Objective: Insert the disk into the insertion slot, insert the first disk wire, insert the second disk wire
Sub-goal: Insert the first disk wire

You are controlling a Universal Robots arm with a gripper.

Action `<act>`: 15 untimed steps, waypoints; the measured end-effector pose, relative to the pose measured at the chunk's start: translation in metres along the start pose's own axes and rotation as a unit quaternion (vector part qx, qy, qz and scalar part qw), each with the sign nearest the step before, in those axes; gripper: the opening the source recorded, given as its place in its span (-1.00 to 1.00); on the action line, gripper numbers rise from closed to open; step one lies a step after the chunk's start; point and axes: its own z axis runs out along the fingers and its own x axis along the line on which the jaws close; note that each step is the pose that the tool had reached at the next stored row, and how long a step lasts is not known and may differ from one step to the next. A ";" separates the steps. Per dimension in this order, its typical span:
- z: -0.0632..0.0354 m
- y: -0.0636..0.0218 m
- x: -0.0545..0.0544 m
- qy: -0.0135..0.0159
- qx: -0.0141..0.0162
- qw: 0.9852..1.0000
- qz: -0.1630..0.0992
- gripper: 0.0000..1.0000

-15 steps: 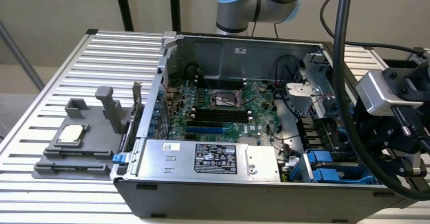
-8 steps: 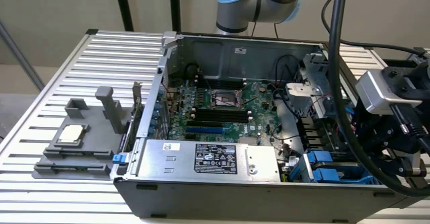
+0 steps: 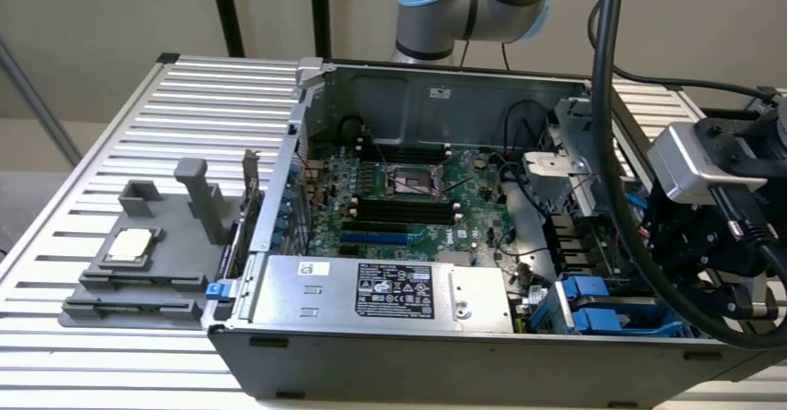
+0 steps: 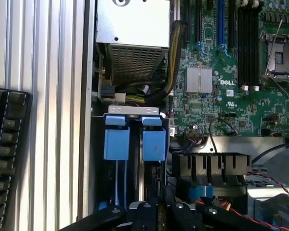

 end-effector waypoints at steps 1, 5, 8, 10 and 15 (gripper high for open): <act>0.0001 0.0000 0.000 0.000 0.000 1.000 0.000 -0.67; 0.0001 0.0000 -0.001 0.004 0.000 1.000 0.001 -0.67; 0.0003 0.0000 -0.001 0.007 0.000 1.000 0.003 -0.67; 0.0005 -0.0001 -0.001 0.007 0.001 1.000 0.004 -0.67; 0.0010 0.0000 -0.002 0.007 0.001 1.000 0.008 -0.67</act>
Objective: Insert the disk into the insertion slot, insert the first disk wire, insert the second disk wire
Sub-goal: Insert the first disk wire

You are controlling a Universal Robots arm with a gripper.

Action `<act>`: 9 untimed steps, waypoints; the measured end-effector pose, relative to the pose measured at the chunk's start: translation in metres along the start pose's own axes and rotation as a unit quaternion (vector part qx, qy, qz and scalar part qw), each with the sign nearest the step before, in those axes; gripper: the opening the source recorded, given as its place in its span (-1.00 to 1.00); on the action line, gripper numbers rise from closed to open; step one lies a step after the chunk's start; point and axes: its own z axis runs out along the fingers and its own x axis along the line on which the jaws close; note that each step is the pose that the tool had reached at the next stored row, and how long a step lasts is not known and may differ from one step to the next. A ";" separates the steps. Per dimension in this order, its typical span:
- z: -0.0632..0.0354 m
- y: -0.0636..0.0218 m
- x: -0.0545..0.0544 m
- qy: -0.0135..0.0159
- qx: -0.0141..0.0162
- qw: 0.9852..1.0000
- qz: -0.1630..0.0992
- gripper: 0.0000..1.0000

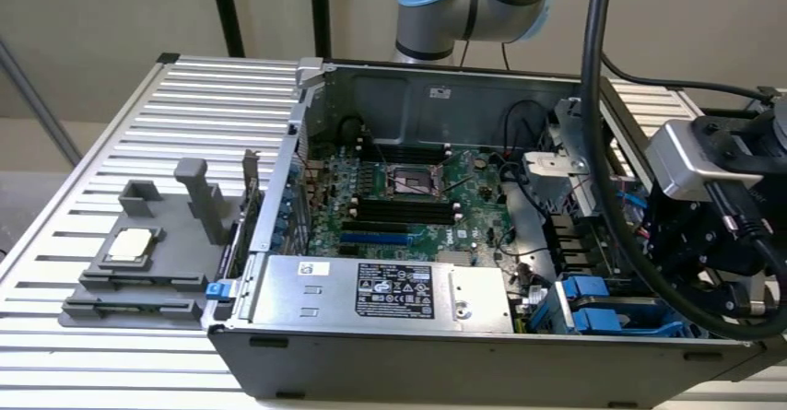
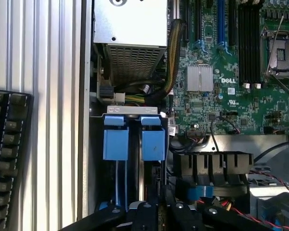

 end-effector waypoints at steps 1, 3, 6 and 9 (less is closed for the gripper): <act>0.0001 0.0000 0.000 0.000 0.000 1.000 0.001 -0.67; 0.0004 0.0000 0.000 0.000 0.000 1.000 0.002 -0.67; 0.0006 0.0000 -0.001 0.000 0.001 1.000 0.006 -0.67; 0.0013 0.0000 -0.001 0.000 0.001 1.000 0.009 -0.67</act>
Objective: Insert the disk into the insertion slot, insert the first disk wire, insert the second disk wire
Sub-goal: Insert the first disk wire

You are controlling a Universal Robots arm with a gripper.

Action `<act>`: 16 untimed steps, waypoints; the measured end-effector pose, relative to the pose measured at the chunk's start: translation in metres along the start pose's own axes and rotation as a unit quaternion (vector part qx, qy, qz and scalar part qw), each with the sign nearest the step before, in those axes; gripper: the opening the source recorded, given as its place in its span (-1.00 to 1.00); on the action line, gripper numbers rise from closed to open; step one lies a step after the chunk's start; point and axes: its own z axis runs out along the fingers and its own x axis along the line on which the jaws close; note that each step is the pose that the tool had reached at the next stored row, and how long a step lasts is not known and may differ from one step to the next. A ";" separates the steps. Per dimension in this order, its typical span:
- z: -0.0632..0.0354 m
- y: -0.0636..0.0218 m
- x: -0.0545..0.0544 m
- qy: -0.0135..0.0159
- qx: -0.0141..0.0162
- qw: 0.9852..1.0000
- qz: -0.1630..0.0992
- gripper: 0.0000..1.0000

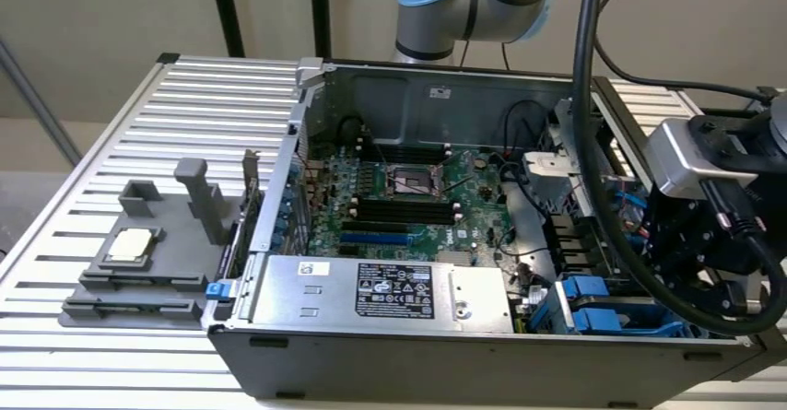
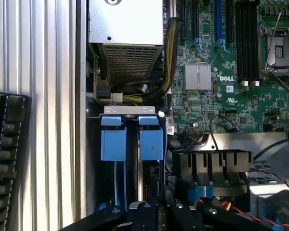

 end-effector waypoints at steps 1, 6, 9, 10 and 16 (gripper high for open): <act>0.0001 0.0000 0.000 0.000 0.000 1.000 0.001 -0.67; 0.0020 0.0002 -0.001 0.001 0.002 1.000 0.006 -0.67; 0.0036 0.0002 -0.002 0.002 0.004 1.000 0.008 -0.67; 0.0039 0.0002 -0.002 0.002 0.004 1.000 0.009 -0.67; 0.0047 0.0002 -0.003 0.006 0.005 1.000 0.012 -0.67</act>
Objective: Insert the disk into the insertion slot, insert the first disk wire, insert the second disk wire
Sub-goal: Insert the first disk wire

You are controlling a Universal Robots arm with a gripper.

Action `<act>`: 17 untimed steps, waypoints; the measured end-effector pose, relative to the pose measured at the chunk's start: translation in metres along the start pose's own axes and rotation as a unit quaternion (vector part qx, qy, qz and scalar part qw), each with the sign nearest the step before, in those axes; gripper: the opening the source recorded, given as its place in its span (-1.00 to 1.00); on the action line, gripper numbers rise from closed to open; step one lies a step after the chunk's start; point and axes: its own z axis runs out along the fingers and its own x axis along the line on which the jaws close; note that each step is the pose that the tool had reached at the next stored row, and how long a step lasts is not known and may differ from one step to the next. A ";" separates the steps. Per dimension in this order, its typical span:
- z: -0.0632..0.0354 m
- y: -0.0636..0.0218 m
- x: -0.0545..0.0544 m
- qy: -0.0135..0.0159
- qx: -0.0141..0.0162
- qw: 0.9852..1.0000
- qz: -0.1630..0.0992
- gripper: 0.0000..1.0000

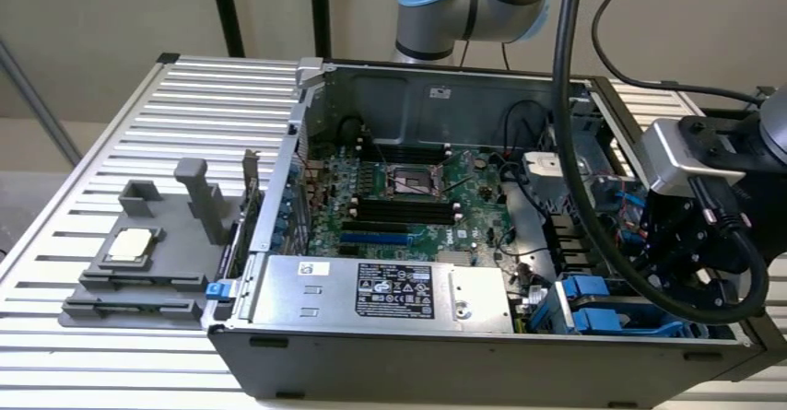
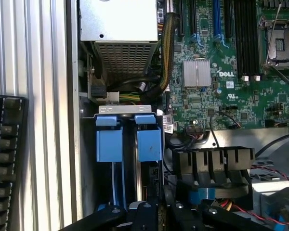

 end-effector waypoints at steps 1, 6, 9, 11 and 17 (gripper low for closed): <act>0.0000 0.0000 0.000 0.000 0.000 1.000 0.000 -0.67; -0.0028 0.0002 0.000 0.000 0.000 1.000 0.001 -0.51; -0.0093 0.0021 0.000 0.000 0.000 1.000 0.001 -0.51; -0.0118 0.0072 0.000 0.000 0.000 1.000 0.001 -0.51; -0.0126 0.0164 0.002 0.000 0.000 1.000 0.000 -0.51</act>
